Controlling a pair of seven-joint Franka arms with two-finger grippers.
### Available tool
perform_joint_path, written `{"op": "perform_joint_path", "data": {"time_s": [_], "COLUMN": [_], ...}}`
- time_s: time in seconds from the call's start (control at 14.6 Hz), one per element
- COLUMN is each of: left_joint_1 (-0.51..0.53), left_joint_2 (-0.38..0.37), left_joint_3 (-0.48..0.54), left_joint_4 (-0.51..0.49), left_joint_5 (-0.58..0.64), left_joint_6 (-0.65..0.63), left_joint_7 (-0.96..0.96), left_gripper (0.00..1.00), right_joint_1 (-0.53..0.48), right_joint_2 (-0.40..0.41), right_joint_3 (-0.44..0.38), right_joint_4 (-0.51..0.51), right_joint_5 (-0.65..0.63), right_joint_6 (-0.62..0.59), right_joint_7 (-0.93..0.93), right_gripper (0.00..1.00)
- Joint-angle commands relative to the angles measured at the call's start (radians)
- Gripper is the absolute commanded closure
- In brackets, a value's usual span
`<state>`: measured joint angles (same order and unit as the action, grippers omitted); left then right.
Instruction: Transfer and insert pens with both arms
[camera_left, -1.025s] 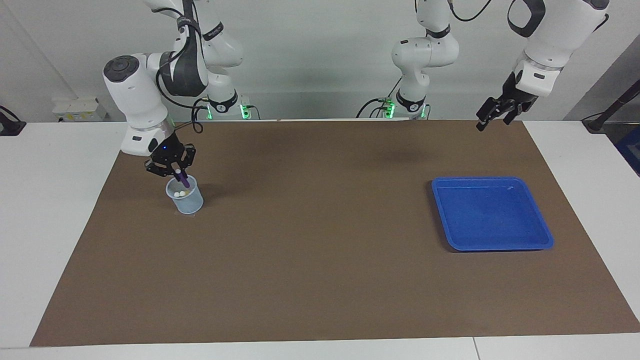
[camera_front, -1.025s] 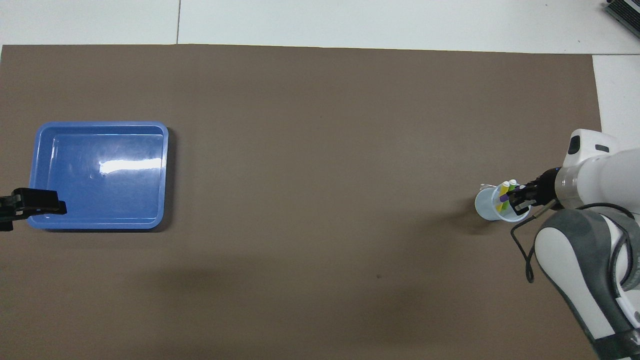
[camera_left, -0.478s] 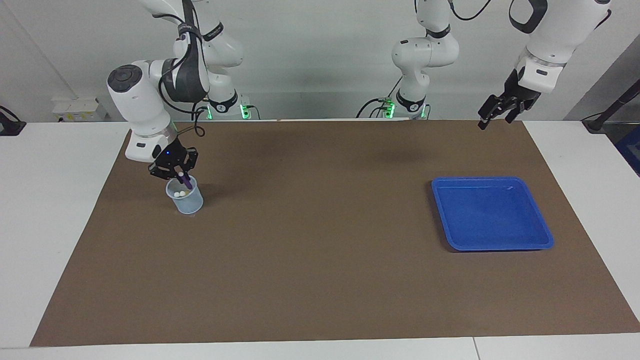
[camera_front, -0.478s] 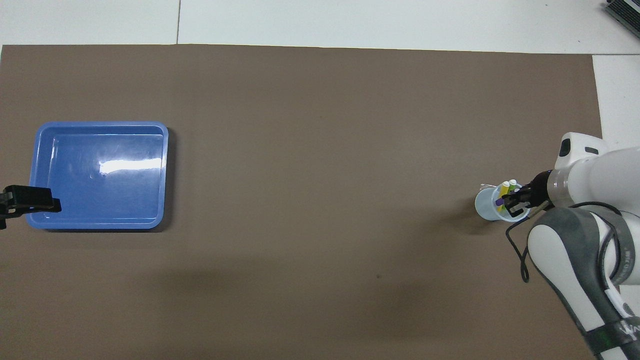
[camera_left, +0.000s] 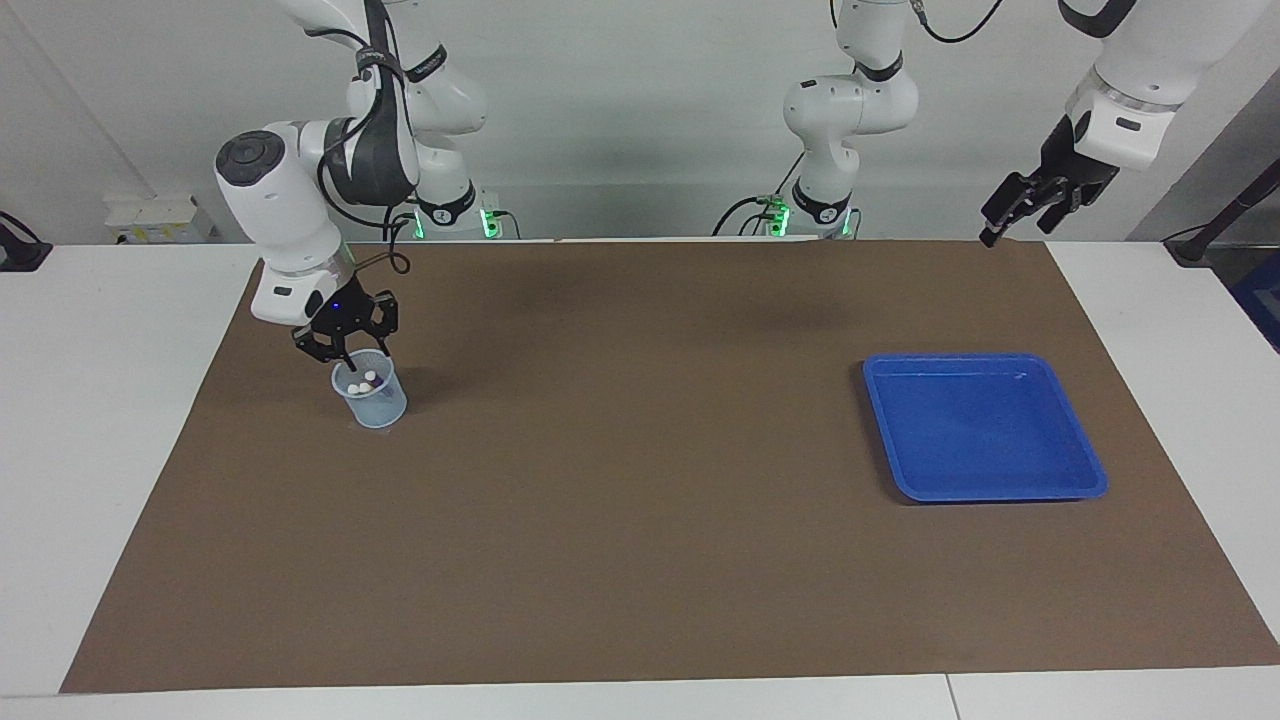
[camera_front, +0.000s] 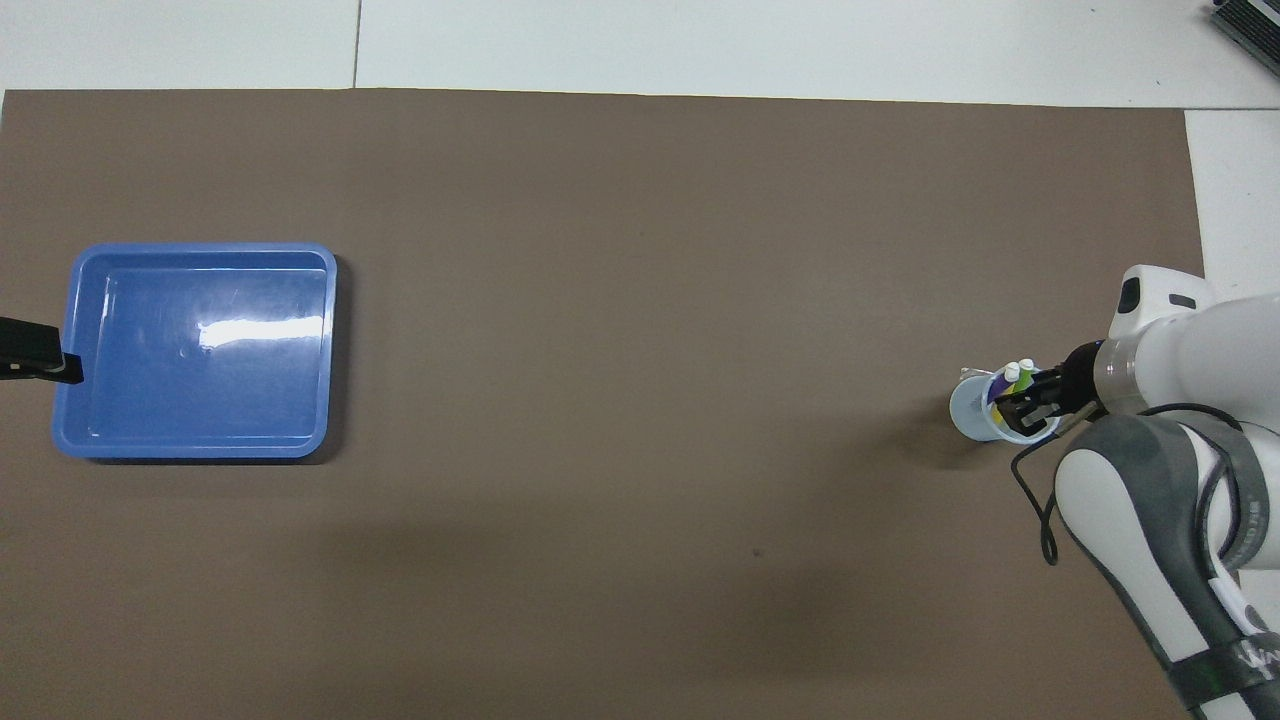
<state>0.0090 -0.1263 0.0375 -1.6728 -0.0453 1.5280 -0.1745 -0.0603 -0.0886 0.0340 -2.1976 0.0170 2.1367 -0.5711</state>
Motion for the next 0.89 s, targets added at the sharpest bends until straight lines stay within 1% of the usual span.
{"op": "perform_joint_path", "data": {"time_s": [0.0, 0.27, 0.68, 0.82], "left_joint_1": [0.002, -0.001, 0.006, 0.003], "left_joint_2": [0.034, 0.03, 0.027, 0.025], "left_joint_3": [-0.043, -0.074, -0.076, -0.079], "left_joint_4": [0.065, 0.044, 0.041, 0.041], "left_joint_5": [0.015, 0.015, 0.024, 0.057], "left_joint_6": [-0.043, -0.031, -0.049, -0.068], "left_joint_7": [-0.008, -0.01, 0.003, 0.009], "left_gripper": [0.0, 0.0, 0.0, 0.0], "right_joint_1": [-0.018, -0.018, -0.015, -0.015], "right_joint_2": [0.004, 0.004, 0.004, 0.003], "right_joint_3": [0.014, 0.014, 0.014, 0.015], "right_joint_4": [-0.005, -0.002, 0.012, 0.022], "right_joint_5": [-0.017, -0.017, -0.015, -0.012], "right_joint_6": [0.017, 0.017, 0.006, -0.004], "right_joint_7": [0.0, 0.0, -0.003, -0.004], "right_gripper": [0.45, 0.43, 0.42, 0.42]}}
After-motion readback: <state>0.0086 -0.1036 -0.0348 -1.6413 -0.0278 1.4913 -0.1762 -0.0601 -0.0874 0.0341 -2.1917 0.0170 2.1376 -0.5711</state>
